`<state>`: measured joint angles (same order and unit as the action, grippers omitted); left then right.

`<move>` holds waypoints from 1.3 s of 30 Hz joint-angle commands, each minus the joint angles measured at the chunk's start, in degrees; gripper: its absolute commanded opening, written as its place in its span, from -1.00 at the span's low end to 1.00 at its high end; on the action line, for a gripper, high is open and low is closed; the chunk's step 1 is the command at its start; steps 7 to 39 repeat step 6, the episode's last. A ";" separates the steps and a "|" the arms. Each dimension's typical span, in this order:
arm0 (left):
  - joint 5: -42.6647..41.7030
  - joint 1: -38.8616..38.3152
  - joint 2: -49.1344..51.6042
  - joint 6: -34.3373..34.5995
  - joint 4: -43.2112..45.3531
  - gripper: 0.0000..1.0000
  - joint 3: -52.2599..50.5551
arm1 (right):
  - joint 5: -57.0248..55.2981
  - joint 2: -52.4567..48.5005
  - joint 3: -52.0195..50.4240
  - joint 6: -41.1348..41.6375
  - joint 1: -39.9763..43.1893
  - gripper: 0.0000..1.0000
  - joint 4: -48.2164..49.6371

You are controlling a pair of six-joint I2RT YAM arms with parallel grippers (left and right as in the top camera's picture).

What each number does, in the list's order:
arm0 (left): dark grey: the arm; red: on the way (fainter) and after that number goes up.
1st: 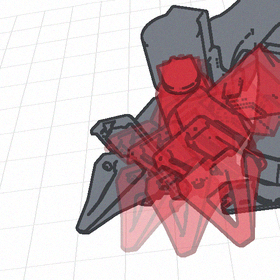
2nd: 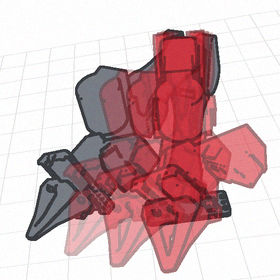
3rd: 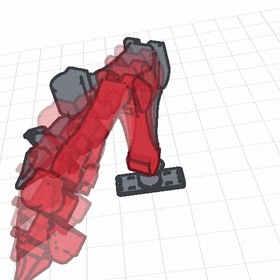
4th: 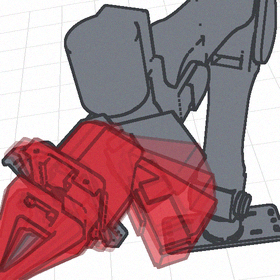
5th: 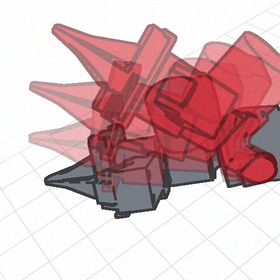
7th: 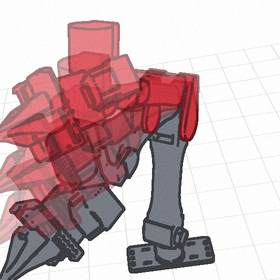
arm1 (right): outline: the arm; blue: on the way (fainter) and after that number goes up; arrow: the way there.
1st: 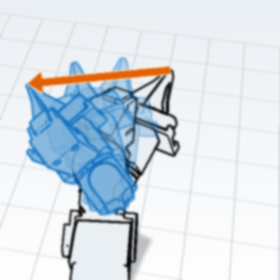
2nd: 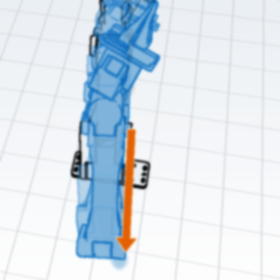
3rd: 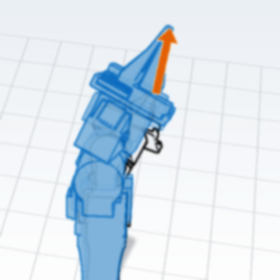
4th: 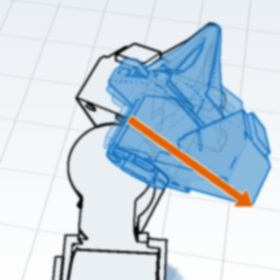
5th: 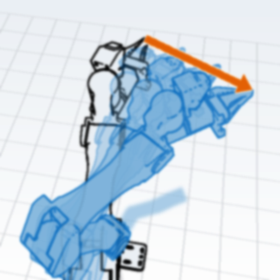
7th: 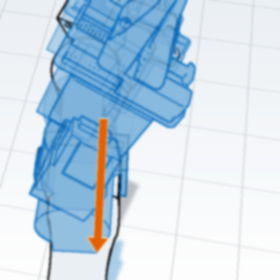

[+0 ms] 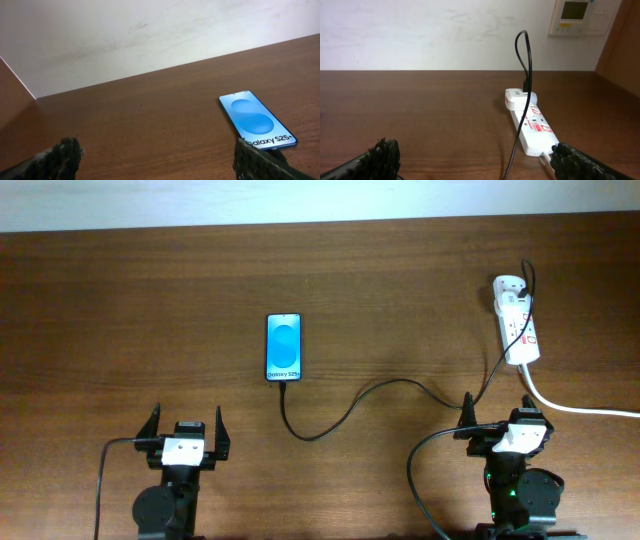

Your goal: Plug charger to phone and switch on socket

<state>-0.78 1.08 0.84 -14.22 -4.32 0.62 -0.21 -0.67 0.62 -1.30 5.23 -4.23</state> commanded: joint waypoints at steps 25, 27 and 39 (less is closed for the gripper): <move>0.44 -0.24 -0.55 -1.05 -0.50 0.99 -0.09 | -0.50 0.42 -0.31 0.20 -0.39 0.97 -0.33; 0.44 -0.24 -0.55 -1.05 -0.50 0.99 -0.09 | -0.50 0.42 -0.31 0.20 -0.39 0.97 -0.33; 0.44 -0.24 -0.55 -1.05 -0.50 0.99 -0.09 | -0.50 0.42 -0.31 0.20 -0.39 0.97 -0.33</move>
